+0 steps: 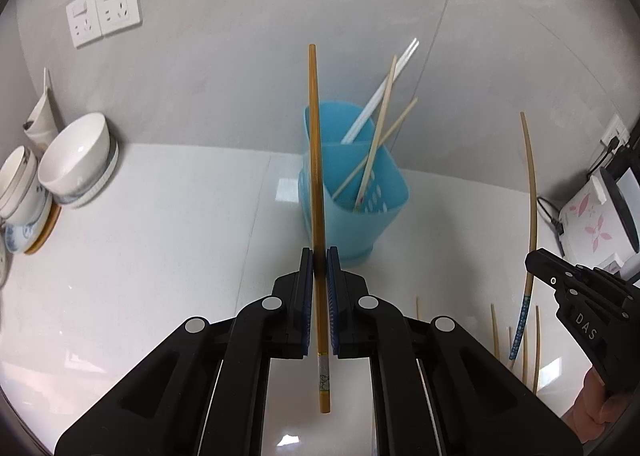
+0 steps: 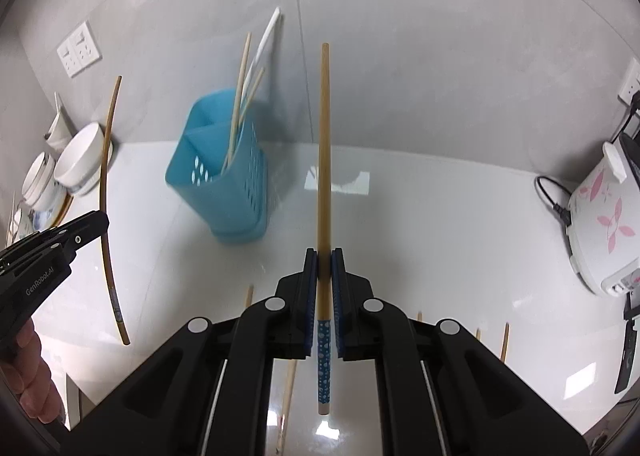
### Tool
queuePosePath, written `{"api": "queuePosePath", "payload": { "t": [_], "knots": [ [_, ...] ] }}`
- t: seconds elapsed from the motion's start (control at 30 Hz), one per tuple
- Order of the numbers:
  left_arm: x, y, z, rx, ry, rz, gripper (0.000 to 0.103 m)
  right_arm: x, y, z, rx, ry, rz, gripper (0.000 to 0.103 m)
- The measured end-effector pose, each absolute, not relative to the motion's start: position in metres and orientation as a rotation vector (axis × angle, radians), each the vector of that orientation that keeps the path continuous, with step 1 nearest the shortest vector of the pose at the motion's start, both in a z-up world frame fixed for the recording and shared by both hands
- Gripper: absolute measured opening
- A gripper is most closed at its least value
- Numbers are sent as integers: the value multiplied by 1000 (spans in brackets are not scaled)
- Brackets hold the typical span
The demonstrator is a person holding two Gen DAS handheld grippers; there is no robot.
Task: Organize utensils
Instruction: 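Lift both held chopsticks and carry them over the blue holder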
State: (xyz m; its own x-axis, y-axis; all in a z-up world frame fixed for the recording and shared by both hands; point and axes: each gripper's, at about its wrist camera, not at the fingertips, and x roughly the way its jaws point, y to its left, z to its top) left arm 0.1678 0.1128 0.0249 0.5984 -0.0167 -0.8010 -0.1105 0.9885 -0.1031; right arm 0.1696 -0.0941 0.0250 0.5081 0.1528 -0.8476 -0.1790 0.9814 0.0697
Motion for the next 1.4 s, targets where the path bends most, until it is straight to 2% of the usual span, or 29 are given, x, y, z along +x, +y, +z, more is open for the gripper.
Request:
{"api": "queuePosePath", "payload": {
  "t": [0.4,0.77,1.03,1.4],
  "knots": [
    [204,118,57,-163,800,7,6,208,-80,51,-9,919,222,7],
    [223,111,70,-177,587,-76,6,233,-66,55,24,866,255,7],
    [237,107,62,-167,485,-105,6,239,-62,46,36,876,262,6],
    [258,101,12,-125,521,-118,6,243,-61,34,45,892,273,6]
  ]
}}
